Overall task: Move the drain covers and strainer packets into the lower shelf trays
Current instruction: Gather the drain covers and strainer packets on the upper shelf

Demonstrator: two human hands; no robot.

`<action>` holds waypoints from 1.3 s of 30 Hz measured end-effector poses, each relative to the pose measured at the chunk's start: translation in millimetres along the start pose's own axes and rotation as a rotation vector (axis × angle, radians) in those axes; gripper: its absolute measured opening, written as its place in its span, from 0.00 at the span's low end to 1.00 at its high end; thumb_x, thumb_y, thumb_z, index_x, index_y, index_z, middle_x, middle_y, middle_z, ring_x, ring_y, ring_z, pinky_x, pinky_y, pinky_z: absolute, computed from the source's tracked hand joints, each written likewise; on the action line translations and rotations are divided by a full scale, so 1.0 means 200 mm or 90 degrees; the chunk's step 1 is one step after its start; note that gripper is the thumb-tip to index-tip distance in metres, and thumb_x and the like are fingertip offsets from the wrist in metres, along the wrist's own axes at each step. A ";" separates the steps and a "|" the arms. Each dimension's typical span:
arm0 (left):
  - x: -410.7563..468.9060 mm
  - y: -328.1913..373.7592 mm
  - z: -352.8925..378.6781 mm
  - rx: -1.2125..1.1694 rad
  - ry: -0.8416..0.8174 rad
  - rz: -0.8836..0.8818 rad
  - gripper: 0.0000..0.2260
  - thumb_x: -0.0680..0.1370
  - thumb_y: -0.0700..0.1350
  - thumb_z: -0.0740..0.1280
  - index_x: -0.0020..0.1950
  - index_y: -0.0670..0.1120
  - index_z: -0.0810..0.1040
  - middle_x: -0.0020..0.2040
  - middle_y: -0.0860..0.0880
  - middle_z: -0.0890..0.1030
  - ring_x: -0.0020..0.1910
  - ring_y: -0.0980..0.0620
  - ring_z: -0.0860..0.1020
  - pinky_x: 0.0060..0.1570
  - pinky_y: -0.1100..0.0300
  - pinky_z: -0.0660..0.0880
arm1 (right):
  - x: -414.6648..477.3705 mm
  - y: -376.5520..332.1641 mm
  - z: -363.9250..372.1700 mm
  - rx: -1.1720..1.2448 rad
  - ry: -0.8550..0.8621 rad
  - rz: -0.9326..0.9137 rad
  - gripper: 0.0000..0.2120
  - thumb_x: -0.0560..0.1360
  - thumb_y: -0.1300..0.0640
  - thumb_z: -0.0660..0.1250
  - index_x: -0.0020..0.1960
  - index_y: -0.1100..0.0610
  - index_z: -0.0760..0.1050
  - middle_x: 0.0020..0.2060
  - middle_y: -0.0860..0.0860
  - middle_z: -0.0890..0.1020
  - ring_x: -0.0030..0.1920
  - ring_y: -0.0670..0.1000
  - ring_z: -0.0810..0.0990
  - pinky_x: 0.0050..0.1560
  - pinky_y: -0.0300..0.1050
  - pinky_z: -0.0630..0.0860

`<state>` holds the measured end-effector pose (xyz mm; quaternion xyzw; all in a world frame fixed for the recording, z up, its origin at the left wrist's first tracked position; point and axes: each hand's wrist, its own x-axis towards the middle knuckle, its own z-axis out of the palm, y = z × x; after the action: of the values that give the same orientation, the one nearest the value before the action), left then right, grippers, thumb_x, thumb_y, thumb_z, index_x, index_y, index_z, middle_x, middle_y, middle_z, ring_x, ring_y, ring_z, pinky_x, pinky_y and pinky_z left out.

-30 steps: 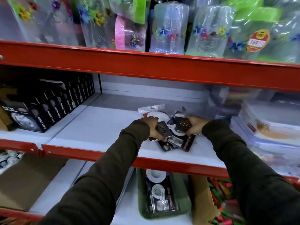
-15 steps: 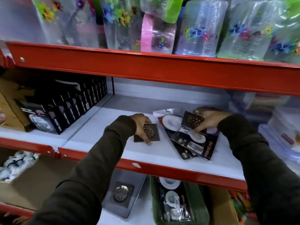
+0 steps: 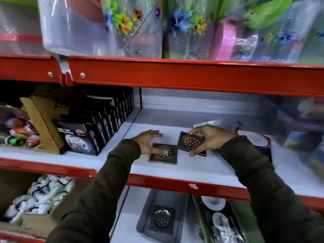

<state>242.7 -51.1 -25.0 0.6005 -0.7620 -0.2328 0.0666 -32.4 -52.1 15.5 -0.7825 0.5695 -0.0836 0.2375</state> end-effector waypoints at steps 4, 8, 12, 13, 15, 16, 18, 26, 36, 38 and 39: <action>-0.04 -0.13 0.00 0.016 0.221 0.012 0.30 0.81 0.63 0.51 0.79 0.50 0.58 0.81 0.50 0.56 0.81 0.52 0.49 0.80 0.51 0.44 | 0.11 -0.14 0.17 -0.021 -0.022 -0.017 0.44 0.53 0.37 0.81 0.67 0.46 0.72 0.64 0.44 0.76 0.64 0.50 0.74 0.66 0.46 0.71; -0.02 -0.20 0.00 0.041 0.289 0.015 0.29 0.82 0.60 0.50 0.80 0.47 0.57 0.81 0.49 0.56 0.81 0.51 0.48 0.80 0.49 0.45 | 0.19 -0.26 0.32 -0.044 -0.061 -0.026 0.42 0.56 0.40 0.81 0.67 0.47 0.73 0.65 0.46 0.76 0.65 0.52 0.75 0.68 0.47 0.70; -0.01 -0.23 0.01 0.071 0.298 0.022 0.29 0.82 0.61 0.49 0.79 0.47 0.57 0.81 0.49 0.55 0.81 0.50 0.48 0.80 0.47 0.45 | 0.21 -0.28 0.36 -0.033 -0.061 -0.009 0.43 0.55 0.40 0.82 0.67 0.46 0.73 0.66 0.46 0.76 0.65 0.52 0.74 0.69 0.49 0.70; -0.01 -0.23 0.02 0.071 0.296 0.023 0.29 0.82 0.60 0.49 0.80 0.48 0.57 0.81 0.49 0.55 0.81 0.50 0.48 0.80 0.48 0.44 | 0.21 -0.28 0.37 -0.036 -0.059 -0.010 0.43 0.55 0.39 0.81 0.67 0.45 0.73 0.66 0.45 0.76 0.66 0.52 0.74 0.70 0.50 0.70; -0.01 -0.21 0.02 0.069 0.294 0.025 0.29 0.82 0.60 0.49 0.80 0.48 0.56 0.81 0.49 0.55 0.81 0.50 0.48 0.80 0.48 0.43 | 0.20 -0.27 0.37 -0.049 -0.054 -0.018 0.43 0.56 0.36 0.80 0.68 0.44 0.71 0.67 0.45 0.75 0.67 0.52 0.73 0.70 0.50 0.69; -0.01 -0.19 0.02 0.071 0.297 0.028 0.29 0.82 0.60 0.49 0.80 0.48 0.56 0.81 0.49 0.55 0.81 0.50 0.48 0.80 0.49 0.43 | 0.18 -0.26 0.36 -0.054 -0.049 -0.019 0.44 0.57 0.34 0.78 0.70 0.44 0.70 0.69 0.45 0.73 0.69 0.53 0.71 0.72 0.51 0.67; -0.02 -0.13 0.02 0.074 0.303 0.039 0.29 0.82 0.60 0.49 0.80 0.48 0.56 0.81 0.49 0.55 0.81 0.50 0.48 0.80 0.49 0.43 | 0.13 -0.23 0.33 -0.048 0.000 -0.013 0.46 0.59 0.27 0.71 0.72 0.43 0.66 0.73 0.46 0.68 0.73 0.53 0.67 0.74 0.52 0.63; 0.06 0.49 0.15 -0.009 0.326 0.121 0.26 0.82 0.59 0.51 0.78 0.50 0.63 0.77 0.47 0.67 0.76 0.45 0.65 0.77 0.51 0.60 | -0.16 0.33 0.05 -0.093 0.362 0.251 0.25 0.76 0.37 0.57 0.67 0.50 0.72 0.69 0.57 0.74 0.68 0.62 0.71 0.68 0.60 0.64; 0.27 1.20 0.55 -0.101 0.093 -0.031 0.19 0.79 0.54 0.61 0.64 0.44 0.75 0.62 0.41 0.80 0.61 0.39 0.78 0.62 0.50 0.75 | -0.44 0.85 -0.02 0.010 0.273 0.517 0.27 0.76 0.44 0.57 0.71 0.57 0.66 0.70 0.60 0.70 0.71 0.62 0.66 0.70 0.58 0.59; 0.29 1.22 0.56 -0.184 0.073 -0.055 0.14 0.76 0.49 0.63 0.57 0.43 0.79 0.55 0.41 0.83 0.56 0.39 0.81 0.58 0.50 0.78 | -0.43 0.87 -0.01 0.075 0.303 0.462 0.24 0.76 0.51 0.59 0.70 0.56 0.68 0.68 0.59 0.72 0.69 0.63 0.68 0.68 0.59 0.61; 0.29 1.24 0.56 -0.226 0.072 -0.065 0.12 0.75 0.46 0.63 0.52 0.42 0.80 0.52 0.41 0.84 0.54 0.40 0.82 0.56 0.51 0.79 | -0.42 0.89 -0.02 0.123 0.330 0.420 0.23 0.75 0.54 0.59 0.70 0.56 0.68 0.68 0.59 0.72 0.69 0.62 0.69 0.68 0.60 0.62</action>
<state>-34.9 -32.3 -26.1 0.6295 -0.6726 -0.3324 0.2020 -214.0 -17.3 -53.4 -0.4858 0.8195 -0.2501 0.1727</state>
